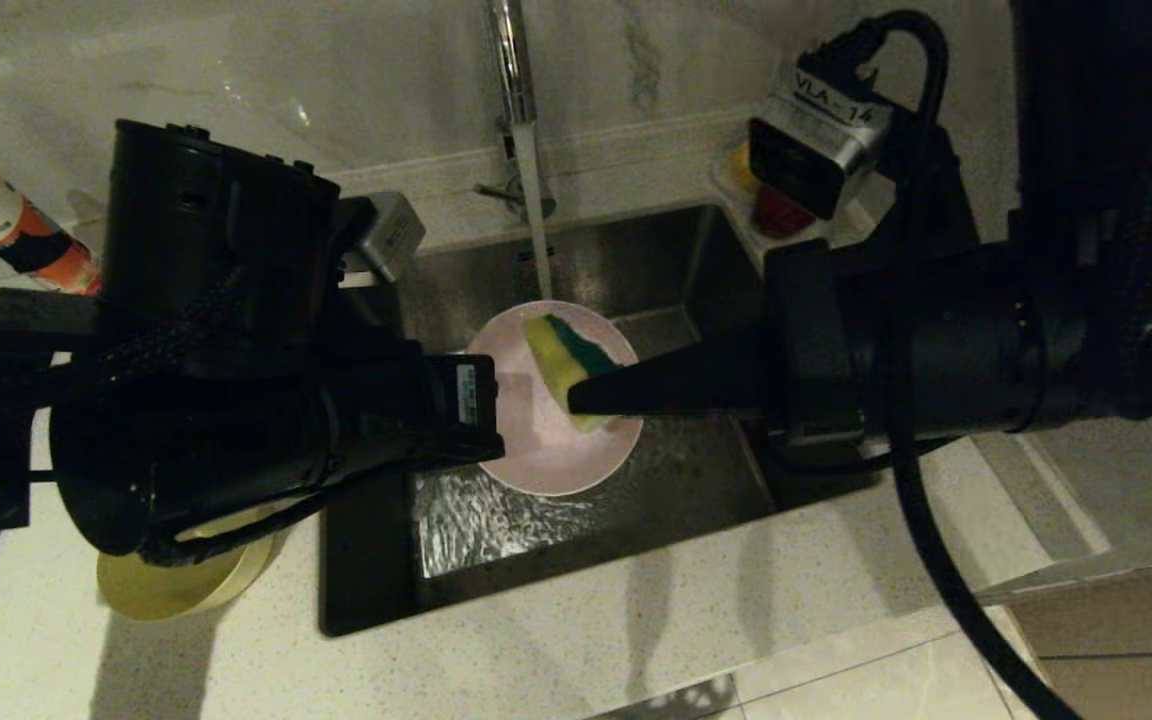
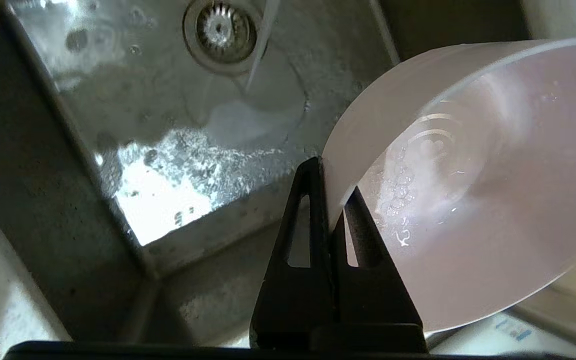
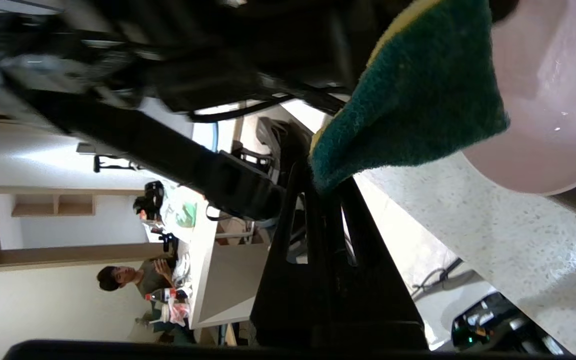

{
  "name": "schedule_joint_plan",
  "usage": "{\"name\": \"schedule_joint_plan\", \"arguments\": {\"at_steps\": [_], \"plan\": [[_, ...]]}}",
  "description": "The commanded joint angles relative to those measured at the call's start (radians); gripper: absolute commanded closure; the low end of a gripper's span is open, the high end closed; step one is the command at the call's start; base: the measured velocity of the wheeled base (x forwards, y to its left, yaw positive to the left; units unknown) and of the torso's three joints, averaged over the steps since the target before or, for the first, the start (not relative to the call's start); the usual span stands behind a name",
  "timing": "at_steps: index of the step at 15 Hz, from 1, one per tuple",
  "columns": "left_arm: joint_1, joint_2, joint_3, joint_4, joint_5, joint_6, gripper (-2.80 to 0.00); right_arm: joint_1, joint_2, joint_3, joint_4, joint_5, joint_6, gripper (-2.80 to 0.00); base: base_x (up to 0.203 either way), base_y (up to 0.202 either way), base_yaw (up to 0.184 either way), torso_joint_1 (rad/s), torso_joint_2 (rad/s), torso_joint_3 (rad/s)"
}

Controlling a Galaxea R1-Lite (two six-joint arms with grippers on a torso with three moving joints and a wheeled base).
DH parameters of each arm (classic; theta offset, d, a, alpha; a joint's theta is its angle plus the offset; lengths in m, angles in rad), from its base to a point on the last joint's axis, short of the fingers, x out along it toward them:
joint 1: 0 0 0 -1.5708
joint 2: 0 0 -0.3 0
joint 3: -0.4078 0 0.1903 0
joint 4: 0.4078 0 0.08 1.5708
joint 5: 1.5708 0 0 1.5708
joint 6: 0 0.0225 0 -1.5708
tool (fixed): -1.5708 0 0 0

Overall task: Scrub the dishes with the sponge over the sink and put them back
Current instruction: Wipe the bowl

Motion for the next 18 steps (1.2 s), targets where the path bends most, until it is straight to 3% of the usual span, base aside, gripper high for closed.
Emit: {"name": "schedule_joint_plan", "arguments": {"at_steps": [1,11,18], "plan": [[-0.001,-0.002,0.003,-0.019,0.004,-0.003,0.00,-0.007,0.039,0.001,0.000,0.000,0.001,0.00,0.000,0.000,0.000,0.000,0.00,0.000],[-0.028,-0.007,0.059,-0.026,0.007,0.003,0.00,-0.069,0.118,-0.027,-0.049,-0.002,0.000,0.00,0.000,0.000,0.000,0.000,0.00,0.000],[-0.040,-0.001,0.071,-0.036,0.027,0.004,0.00,-0.014,0.151,-0.082,-0.045,-0.028,0.000,0.00,0.000,0.000,0.000,0.000,0.00,0.000]]}}
